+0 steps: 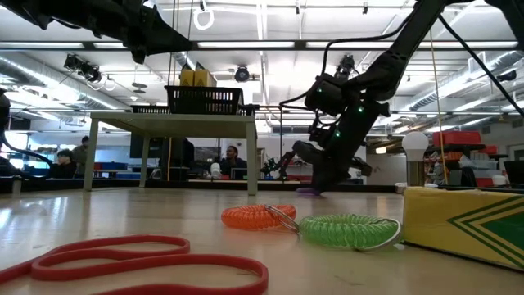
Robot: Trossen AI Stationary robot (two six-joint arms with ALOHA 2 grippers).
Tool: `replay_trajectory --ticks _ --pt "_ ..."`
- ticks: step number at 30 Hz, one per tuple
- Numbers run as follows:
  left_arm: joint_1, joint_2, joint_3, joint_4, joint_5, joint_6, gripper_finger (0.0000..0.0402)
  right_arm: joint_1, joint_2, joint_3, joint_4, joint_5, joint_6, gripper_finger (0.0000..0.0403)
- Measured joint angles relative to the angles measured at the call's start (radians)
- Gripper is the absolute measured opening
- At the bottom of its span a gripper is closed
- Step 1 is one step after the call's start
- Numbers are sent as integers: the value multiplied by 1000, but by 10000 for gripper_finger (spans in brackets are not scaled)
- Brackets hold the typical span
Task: Pick & Place Office Desk Supplies
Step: Put the violet spring keychain into the top right black bin on the shelf
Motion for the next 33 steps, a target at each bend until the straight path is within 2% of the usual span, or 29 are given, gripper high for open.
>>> replay_trajectory --ticks 4,8,12,16,21,26,33 --pt "0 0 0 0 0 0 18 6 -21 -2 -16 -22 -19 36" --pt "0 0 0 0 0 0 19 33 -124 17 -55 -6 -20 18" --pt "0 0 0 0 0 0 18 55 -218 132 -217 113 -68 18" --pt "0 0 0 0 0 0 19 43 -230 332 -313 174 -169 19" --pt "0 0 0 0 0 0 19 -25 -136 560 -305 187 -279 18" --pt "0 0 0 0 0 0 18 -71 19 750 -293 100 -354 18" --pt "0 0 0 0 0 0 18 -81 162 911 -283 59 -432 19"
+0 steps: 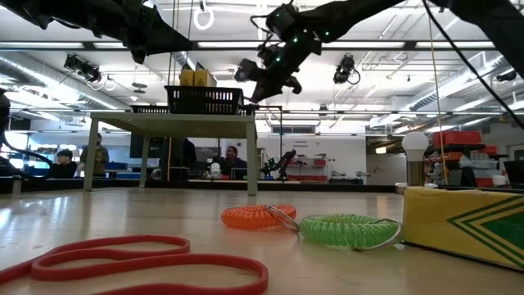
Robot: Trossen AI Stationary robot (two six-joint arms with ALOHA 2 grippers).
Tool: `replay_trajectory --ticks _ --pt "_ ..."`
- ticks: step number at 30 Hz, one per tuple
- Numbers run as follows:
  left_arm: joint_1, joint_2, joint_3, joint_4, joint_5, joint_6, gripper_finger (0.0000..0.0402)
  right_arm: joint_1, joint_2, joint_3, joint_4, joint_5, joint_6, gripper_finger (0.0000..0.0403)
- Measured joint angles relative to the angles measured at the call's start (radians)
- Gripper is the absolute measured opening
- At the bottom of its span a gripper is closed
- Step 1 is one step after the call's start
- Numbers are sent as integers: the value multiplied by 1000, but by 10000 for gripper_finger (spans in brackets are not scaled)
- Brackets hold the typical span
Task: Pick & Place Office Desk Supplies
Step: Put the violet spring keychain into the top right black bin on the shelf, then put the orange rubber band into the top left black bin on the shelf
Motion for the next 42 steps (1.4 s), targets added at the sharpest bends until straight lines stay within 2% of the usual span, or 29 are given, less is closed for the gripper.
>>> replay_trajectory --ticks 5,16,22,26,32,38,42 --pt "0 0 0 0 0 0 18 -2 18 3 46 -42 -25 41" --pt "0 0 0 0 0 0 18 -2 16 3 59 -50 -42 132" --pt "0 0 0 0 0 0 18 13 -8 1 53 -71 -79 152" --pt "0 0 0 0 0 0 18 44 -67 1 29 -70 -162 123" --pt "0 0 0 0 0 0 18 123 -83 2 -24 -71 -263 16" --pt "0 0 0 0 0 0 18 212 -83 2 -17 -71 -324 18" --pt "0 0 0 0 0 0 18 252 -86 2 -9 -71 -311 5"
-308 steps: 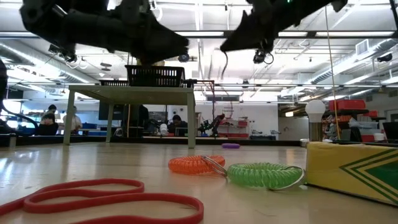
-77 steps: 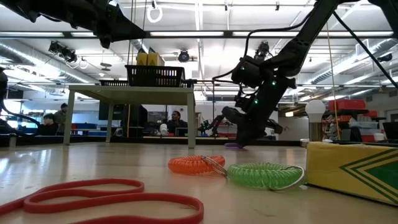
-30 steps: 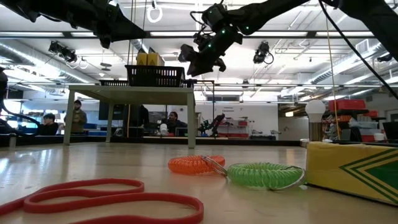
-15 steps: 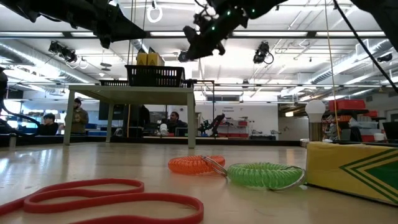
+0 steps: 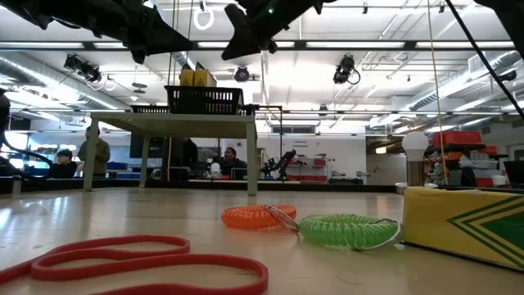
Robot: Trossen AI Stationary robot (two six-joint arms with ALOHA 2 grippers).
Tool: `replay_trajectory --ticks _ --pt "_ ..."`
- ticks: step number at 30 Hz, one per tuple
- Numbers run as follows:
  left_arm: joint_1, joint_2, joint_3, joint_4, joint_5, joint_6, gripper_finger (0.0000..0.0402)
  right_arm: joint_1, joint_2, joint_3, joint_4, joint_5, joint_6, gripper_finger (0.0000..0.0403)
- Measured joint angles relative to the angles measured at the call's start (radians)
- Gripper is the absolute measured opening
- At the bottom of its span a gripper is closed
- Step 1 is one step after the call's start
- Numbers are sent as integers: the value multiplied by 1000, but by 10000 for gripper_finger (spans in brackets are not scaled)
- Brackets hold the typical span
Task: Pick & Place Office Desk Supplies
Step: Put the orange rubber band into the top left black bin on the shelf
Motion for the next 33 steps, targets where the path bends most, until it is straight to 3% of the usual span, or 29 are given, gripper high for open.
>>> replay_trajectory --ticks 3,11,23,27,33 --pt "0 0 0 0 0 0 18 37 -2 -36 86 8 15 7" --pt "0 0 0 0 0 0 19 123 -65 -356 417 5 114 4" --pt "0 0 1 6 1 -2 18 264 -402 -957 681 190 171 7" --pt "0 0 1 19 1 -56 19 268 -474 -1038 827 182 174 9" --pt "9 28 1 47 -9 -193 19 272 -493 -1065 808 181 175 10"
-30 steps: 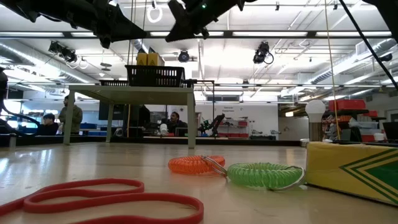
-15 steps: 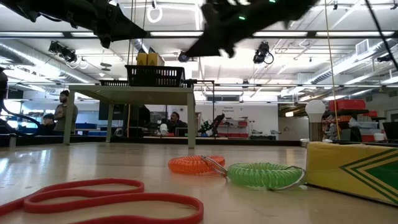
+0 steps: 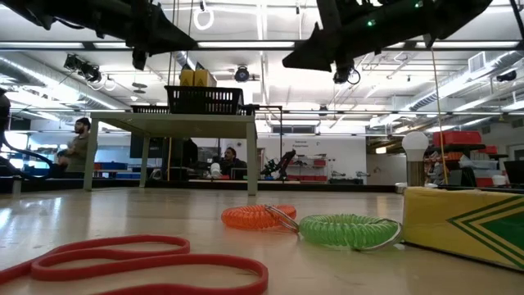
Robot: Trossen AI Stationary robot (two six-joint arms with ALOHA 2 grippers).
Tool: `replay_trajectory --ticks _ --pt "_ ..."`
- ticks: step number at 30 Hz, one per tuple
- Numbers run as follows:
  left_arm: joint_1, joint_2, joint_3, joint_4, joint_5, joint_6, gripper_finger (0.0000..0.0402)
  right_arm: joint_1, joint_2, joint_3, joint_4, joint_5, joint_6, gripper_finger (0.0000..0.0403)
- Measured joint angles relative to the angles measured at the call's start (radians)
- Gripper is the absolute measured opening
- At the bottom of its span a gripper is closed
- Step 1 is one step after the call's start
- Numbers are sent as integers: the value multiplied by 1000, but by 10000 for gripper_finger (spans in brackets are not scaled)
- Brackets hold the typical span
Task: Pick & Place Office Desk Supplies
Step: Put the orange rubber band into the top left black bin on the shelf
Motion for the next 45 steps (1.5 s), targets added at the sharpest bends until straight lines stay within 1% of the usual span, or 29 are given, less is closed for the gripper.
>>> replay_trajectory --ticks 3,5,8,11,13,16,18,20,24,26,29,31,33,34,36,39,41,45 --pt "8 29 -1 5 96 -26 19 15 0 0 -14 0 0 10" --pt "11 54 -1 50 147 -20 19 25 -2 0 -32 1 -12 10" --pt "11 98 -1 131 157 -20 19 32 -15 1 -52 -1 -26 11" --pt "15 151 10 168 148 -25 17 28 -36 -1 -119 -21 -17 11" --pt "20 191 34 132 177 -30 16 22 -60 -2 -159 -41 -11 11" --pt "21 270 79 93 233 -25 19 9 -84 -49 -139 -59 -31 11" --pt "17 331 110 72 285 -17 31 -14 -96 -105 -102 -78 -35 11" --pt "17 385 142 33 321 -39 49 -41 -113 -151 -55 -87 -27 11" --pt "10 490 201 -80 411 -49 79 -62 -166 -210 -51 -84 -25 11" --pt "2 549 223 -85 467 -22 80 -63 -192 -228 -50 -75 -26 11" --pt "-18 617 259 -99 538 8 62 -63 -214 -242 -48 -62 -29 11" --pt "-37 647 297 -155 568 18 45 -64 -217 -246 -44 -61 -30 11" --pt "-67 663 342 -262 568 18 34 -63 -217 -246 -51 -62 -33 11" --pt "-85 671 368 -308 565 18 31 -63 -215 -246 -50 -62 -33 11" --pt "-128 668 402 -450 566 12 33 -63 -213 -246 -57 -62 -33 11" --pt "-194 668 429 -613 567 -59 53 -63 -213 -246 -81 -63 -28 11" --pt "-239 668 428 -715 569 -157 73 -63 -213 -245 -91 -63 -28 11" --pt "-340 668 423 -810 554 -313 111 -63 -213 -245 -94 -63 -25 11"
